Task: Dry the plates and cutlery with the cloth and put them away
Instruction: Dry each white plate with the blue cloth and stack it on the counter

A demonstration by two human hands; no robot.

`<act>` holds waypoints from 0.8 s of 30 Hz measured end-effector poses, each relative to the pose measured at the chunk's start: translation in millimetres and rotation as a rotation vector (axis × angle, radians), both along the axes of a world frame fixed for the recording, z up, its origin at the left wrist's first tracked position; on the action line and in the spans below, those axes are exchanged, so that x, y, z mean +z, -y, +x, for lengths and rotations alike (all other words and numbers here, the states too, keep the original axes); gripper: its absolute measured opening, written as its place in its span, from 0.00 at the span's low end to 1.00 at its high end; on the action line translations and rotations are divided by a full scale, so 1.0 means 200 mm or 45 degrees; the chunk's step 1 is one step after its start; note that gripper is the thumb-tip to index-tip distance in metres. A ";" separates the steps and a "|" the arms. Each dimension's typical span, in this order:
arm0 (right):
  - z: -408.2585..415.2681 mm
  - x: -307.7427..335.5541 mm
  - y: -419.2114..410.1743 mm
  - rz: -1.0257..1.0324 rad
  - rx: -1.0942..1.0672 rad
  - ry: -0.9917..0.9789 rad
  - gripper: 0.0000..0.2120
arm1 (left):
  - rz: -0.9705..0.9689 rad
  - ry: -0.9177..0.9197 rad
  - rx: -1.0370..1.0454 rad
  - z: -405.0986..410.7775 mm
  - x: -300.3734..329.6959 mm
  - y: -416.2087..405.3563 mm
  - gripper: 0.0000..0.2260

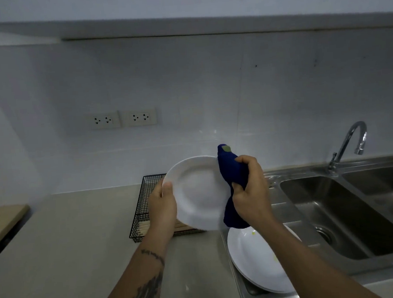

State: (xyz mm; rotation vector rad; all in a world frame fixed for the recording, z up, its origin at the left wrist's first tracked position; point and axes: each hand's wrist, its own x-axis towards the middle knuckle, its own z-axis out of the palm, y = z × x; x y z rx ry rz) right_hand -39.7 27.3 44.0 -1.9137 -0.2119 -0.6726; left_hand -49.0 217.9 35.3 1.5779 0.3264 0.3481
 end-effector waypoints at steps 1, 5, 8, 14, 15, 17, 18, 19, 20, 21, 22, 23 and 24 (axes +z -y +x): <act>-0.01 -0.02 -0.01 -0.001 -0.004 0.056 0.32 | -0.153 -0.086 -0.061 0.01 0.01 0.01 0.12; -0.05 -0.12 -0.02 -0.072 0.054 0.170 0.32 | -0.920 -0.334 -0.095 0.09 0.05 -0.02 0.18; -0.11 -0.17 0.00 -0.215 0.187 0.213 0.29 | -1.017 -0.279 -0.036 0.13 0.03 -0.03 0.04; -0.13 -0.21 0.12 -0.419 0.458 0.071 0.30 | -0.961 -0.140 -0.036 0.15 -0.02 -0.12 0.18; -0.12 -0.21 0.13 -0.336 0.447 0.026 0.30 | -0.919 -0.112 -0.063 0.15 -0.03 -0.13 0.20; -0.10 -0.17 0.14 -0.164 0.369 -0.054 0.29 | -0.813 -0.073 -0.114 0.15 -0.02 -0.13 0.20; -0.08 -0.14 0.12 -0.119 0.319 -0.078 0.28 | -0.747 -0.057 -0.137 0.15 -0.02 -0.12 0.21; -0.05 -0.11 0.11 -0.097 0.275 -0.099 0.27 | -0.685 -0.051 -0.146 0.14 -0.04 -0.12 0.20; -0.03 -0.07 0.09 -0.090 0.231 -0.108 0.27 | -0.617 -0.040 -0.165 0.13 -0.05 -0.11 0.20; -0.01 -0.03 0.06 -0.102 0.185 -0.106 0.27 | -0.556 -0.021 -0.218 0.12 -0.06 -0.09 0.20; 0.01 0.01 0.03 -0.127 0.145 -0.105 0.27 | -0.509 -0.006 -0.295 0.11 -0.06 -0.07 0.20; 0.03 0.05 -0.01 -0.157 0.127 -0.121 0.27 | -0.474 0.004 -0.344 0.11 -0.06 -0.05 0.21; 0.03 0.08 -0.05 -0.179 0.144 -0.149 0.26 | -0.479 0.010 -0.366 0.10 -0.05 -0.03 0.22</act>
